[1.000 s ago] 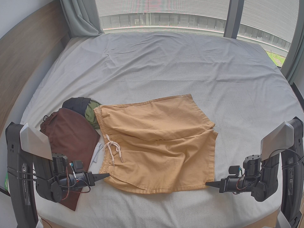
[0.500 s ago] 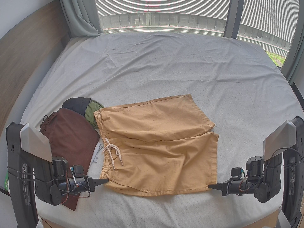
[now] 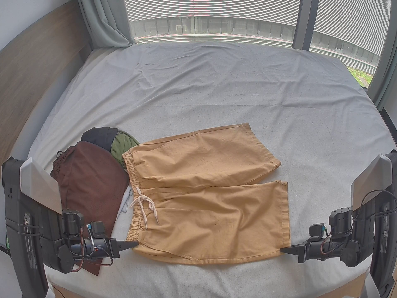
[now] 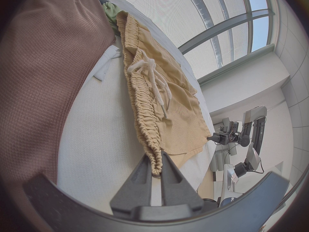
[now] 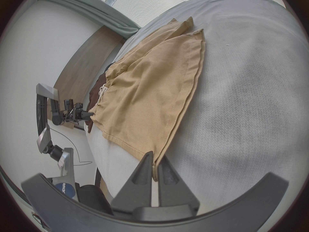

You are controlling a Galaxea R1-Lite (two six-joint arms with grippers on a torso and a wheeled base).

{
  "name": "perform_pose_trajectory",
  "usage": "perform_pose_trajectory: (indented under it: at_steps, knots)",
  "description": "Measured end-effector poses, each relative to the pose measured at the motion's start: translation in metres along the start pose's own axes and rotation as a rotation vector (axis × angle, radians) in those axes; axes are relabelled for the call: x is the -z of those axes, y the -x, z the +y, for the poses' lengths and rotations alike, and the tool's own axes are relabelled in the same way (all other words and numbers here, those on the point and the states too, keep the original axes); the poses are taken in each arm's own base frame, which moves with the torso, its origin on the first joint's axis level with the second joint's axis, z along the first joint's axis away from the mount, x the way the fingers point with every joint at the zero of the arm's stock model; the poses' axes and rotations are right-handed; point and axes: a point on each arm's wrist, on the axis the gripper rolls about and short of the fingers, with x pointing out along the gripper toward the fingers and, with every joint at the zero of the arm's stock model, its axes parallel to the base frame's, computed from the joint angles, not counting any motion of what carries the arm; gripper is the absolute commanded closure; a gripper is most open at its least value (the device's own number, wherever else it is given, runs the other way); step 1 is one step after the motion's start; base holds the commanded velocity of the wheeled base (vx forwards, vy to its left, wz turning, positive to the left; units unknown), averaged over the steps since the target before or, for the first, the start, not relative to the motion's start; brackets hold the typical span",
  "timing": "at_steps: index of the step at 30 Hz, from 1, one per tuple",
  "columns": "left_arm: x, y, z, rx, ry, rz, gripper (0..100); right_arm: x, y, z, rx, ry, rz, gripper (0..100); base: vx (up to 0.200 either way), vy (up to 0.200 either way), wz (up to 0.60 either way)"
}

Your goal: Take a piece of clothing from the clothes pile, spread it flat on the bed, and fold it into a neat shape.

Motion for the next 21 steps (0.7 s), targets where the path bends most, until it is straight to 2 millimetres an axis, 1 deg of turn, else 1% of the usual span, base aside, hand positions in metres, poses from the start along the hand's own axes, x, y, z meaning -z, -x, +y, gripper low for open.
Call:
perform_pose_trajectory:
  at_steps: [10, 21]
  knots:
    - [0.006, 0.009, -0.002, -0.006, -0.012, 0.012, 100, 0.007, 0.011, 0.003, 0.012, 0.029, 0.023, 100, 0.0, 0.0, 0.0]
    - [0.014, 0.018, -0.003, -0.02, -0.01, 0.032, 100, 0.01, 0.016, -0.003, 0.033, 0.035, 0.026, 100, 0.0, 0.0, 0.0]
